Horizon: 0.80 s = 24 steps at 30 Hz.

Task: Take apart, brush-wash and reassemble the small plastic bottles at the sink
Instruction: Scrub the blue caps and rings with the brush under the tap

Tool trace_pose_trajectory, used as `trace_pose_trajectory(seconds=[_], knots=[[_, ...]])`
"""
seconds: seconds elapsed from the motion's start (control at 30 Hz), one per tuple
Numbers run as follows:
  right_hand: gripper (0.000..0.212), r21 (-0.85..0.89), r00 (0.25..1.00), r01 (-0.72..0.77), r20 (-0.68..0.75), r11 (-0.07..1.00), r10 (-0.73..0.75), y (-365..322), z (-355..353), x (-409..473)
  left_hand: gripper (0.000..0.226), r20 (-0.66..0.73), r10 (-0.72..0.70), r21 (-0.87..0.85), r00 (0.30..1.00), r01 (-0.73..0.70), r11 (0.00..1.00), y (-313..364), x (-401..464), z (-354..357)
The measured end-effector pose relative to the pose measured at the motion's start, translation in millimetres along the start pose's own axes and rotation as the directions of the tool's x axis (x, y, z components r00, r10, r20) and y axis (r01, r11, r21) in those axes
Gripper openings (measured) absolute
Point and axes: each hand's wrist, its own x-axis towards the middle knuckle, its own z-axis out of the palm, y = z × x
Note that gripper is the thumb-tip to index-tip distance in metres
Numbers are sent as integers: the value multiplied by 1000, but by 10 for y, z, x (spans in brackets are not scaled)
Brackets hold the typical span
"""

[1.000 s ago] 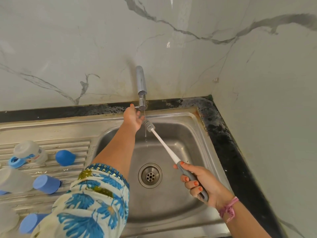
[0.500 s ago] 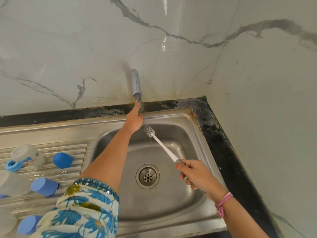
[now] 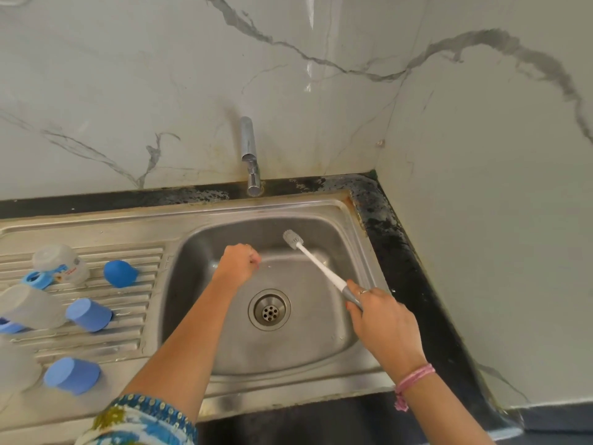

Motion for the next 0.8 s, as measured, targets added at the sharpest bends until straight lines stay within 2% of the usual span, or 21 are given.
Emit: trace_pose_trajectory(seconds=[0.07, 0.27, 0.4, 0.47, 0.53, 0.6, 0.67, 0.73, 0.8], knots=[[40, -17, 1000, -4, -4, 1000, 3, 24, -5, -10, 16, 53, -44, -5, 998, 44, 999, -42, -89, 39], [40, 21, 1000, 13, -18, 1000, -13, 130, 22, -53, 21, -1, -117, -92, 993, 116, 989, -19, -243, 153], [39, 71, 1000, -12, 10, 997, 11, 239, 70, -84, 36, 165, -68, 27, 984, 65, 998, 46, -328, 256], [38, 195, 999, -42, -7, 980, 44, 327, 96, -111, 45, 240, -86, 106, 967, 62, 992, 58, -374, 329], [38, 358, 990, -43, -107, 933, 87, 447, 108, -167, 51, 290, -132, 172, 948, 84, 981, 71, -436, 383], [39, 452, 961, -38, -227, 891, 156, 599, 128, -206, 54, 342, -126, 130, 931, 86, 988, 82, -481, 434], [41, 481, 932, -75, -278, 874, 232, 790, 169, -202, 53, 316, -128, 127, 940, 92, 988, 112, -515, 477], [44, 461, 922, -129, -270, 878, 277, 958, 213, -169, 44, 266, -144, 173, 953, 100, 980, 139, -542, 482], [47, 431, 924, -169, -244, 886, 295, 1075, 259, -143, 38, 252, -139, 130, 958, 109, 985, 113, -539, 492]])
